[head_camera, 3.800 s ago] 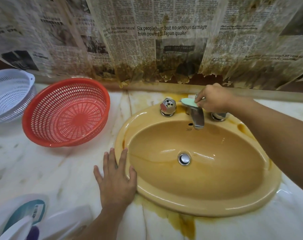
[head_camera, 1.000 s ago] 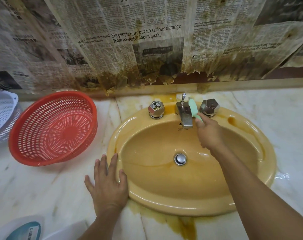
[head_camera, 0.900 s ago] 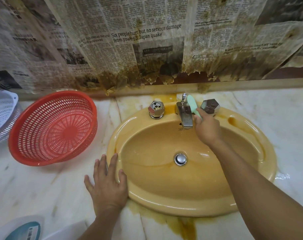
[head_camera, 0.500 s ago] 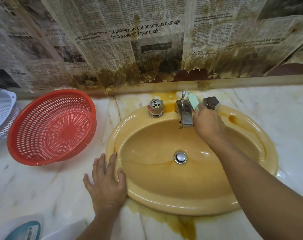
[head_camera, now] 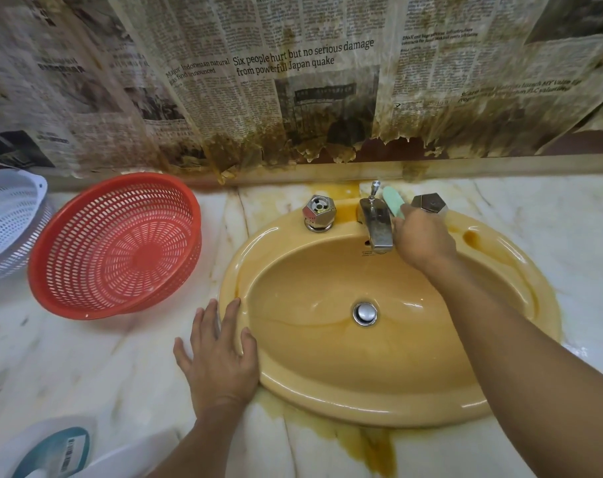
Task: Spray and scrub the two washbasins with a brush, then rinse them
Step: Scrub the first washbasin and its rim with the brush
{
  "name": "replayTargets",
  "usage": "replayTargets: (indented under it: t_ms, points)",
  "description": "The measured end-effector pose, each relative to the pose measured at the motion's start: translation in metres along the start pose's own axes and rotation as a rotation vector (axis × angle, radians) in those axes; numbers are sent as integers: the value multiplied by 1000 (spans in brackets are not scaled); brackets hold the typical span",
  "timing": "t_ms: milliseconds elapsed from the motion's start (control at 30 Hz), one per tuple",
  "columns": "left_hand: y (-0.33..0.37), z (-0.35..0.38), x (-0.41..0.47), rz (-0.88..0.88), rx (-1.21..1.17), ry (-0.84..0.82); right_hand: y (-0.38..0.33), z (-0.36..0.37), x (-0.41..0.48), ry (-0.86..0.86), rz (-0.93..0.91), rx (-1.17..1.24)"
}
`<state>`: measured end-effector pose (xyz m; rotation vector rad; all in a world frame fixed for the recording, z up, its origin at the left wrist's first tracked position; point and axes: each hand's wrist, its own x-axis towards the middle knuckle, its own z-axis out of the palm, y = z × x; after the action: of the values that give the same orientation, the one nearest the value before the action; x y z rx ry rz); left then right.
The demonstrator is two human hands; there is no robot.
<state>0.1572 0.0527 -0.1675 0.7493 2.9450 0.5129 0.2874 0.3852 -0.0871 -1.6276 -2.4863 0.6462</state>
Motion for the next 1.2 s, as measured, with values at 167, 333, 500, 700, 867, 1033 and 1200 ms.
replayTargets:
  t_ms: [167, 333, 500, 700, 867, 1033, 1200]
  points:
    - [1, -1, 0, 0, -9, 2, 30, -4, -24, -78, -86, 90]
    - [2, -2, 0, 2, -14, 7, 18, -20, -10, -115, -71, 137]
    - [1, -2, 1, -1, -19, 3, -3, -48, 22, -232, -81, 44]
    - [1, -1, 2, 1, -21, 2, -11, -117, 70, -309, -195, -132]
    - [0, -1, 2, 0, -21, 11, -17, -85, 85, -499, -231, -111]
    - [0, -1, 3, 7, -25, 23, -32, -70, 108, -558, -274, -125]
    - [-1, 0, 4, 7, -26, 25, 0, -94, 122, -690, -151, -46]
